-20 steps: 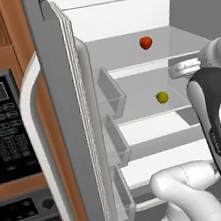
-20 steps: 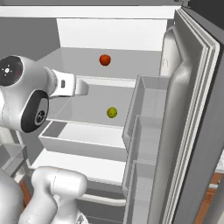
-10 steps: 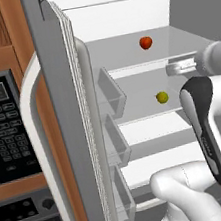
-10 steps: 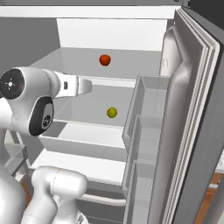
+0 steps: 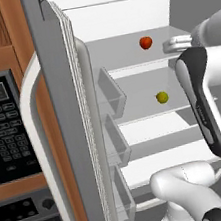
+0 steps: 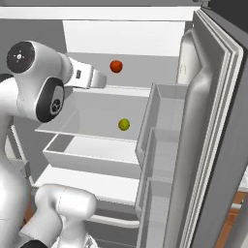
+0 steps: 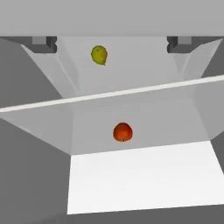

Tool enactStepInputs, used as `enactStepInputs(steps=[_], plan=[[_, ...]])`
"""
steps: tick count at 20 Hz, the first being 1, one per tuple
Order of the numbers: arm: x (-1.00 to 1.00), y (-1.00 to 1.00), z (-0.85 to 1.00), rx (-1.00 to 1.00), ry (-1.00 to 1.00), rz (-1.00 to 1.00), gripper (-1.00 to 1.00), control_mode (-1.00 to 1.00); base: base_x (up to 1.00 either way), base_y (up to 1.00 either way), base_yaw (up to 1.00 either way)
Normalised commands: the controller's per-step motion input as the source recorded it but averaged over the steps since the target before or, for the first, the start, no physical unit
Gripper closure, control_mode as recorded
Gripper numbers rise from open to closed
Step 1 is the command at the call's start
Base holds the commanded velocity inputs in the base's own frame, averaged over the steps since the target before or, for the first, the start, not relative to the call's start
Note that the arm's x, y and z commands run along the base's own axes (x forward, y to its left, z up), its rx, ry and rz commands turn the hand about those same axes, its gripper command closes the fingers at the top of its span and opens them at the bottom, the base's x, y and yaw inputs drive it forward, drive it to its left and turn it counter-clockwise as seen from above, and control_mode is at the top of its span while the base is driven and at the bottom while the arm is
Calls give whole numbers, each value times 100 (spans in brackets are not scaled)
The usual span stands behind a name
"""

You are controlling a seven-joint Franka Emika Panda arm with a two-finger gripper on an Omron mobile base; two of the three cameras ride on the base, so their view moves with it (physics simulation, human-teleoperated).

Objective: Retrieve the apple and pear from the fridge and place them into the bowl on the dining table.

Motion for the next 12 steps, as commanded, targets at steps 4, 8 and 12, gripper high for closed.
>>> enactStepInputs(steps=[4, 8, 12], plan=[[1, 0, -5, 6, 2, 2, -100, -100, 0, 0, 0], [22, 0, -31, 1, 1, 10, -100, -100, 0, 0, 0], [62, 0, -43, 0, 0, 6, -100, -100, 0, 0, 0]])
